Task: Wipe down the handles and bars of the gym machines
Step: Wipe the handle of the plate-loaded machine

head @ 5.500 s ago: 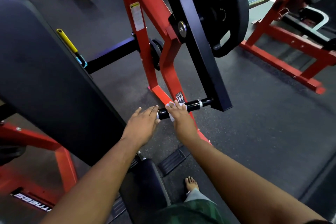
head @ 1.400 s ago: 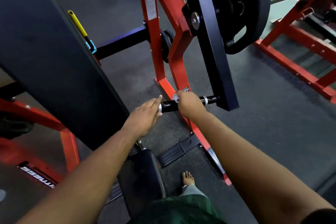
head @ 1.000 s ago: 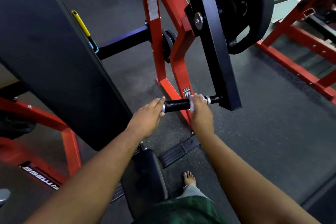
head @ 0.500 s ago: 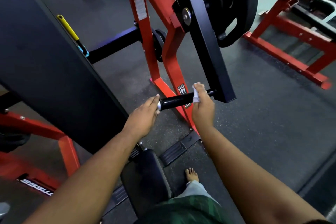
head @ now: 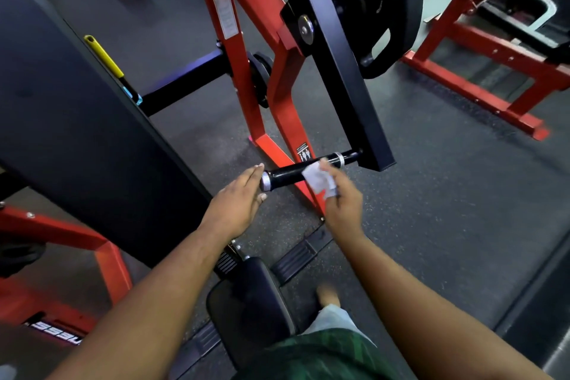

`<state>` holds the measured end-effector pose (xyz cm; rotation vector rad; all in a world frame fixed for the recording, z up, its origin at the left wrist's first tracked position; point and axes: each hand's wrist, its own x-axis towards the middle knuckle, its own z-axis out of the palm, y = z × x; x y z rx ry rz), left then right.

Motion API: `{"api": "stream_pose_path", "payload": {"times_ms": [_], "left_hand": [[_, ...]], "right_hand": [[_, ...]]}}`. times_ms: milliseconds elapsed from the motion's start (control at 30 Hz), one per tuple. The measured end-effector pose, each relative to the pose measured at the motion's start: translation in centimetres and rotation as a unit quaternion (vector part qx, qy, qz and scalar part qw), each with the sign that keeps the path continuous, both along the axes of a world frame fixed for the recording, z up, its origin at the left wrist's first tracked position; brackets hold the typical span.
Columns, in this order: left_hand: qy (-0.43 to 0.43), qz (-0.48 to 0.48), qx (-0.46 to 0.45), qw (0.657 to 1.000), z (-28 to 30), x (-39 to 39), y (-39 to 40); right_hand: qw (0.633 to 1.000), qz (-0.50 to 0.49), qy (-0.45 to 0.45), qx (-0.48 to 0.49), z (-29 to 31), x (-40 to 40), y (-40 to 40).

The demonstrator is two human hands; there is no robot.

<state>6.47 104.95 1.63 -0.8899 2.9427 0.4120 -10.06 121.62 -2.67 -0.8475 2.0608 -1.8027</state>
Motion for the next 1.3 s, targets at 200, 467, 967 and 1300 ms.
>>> {"api": "stream_pose_path", "payload": {"times_ms": [200,467,967,1300], "left_hand": [[0.011,-0.004,0.008,1.000,-0.2,-0.8,0.7],[0.014,-0.046,0.011,0.999,-0.3,0.6,-0.3],[0.003,-0.056,-0.004,0.998,-0.1,0.3,-0.4],[0.008,-0.035,0.007,0.999,-0.1,0.6,0.4]], "right_hand": [[0.993,-0.023,0.020,0.116,-1.7,-0.1,-4.2],[0.995,0.090,-0.029,-0.044,-0.5,7.8,-2.6],[0.793,-0.167,-0.576,-0.112,3.0,8.9,-8.5],[0.976,-0.059,0.037,0.207,2.9,-2.8,-2.0]]}}
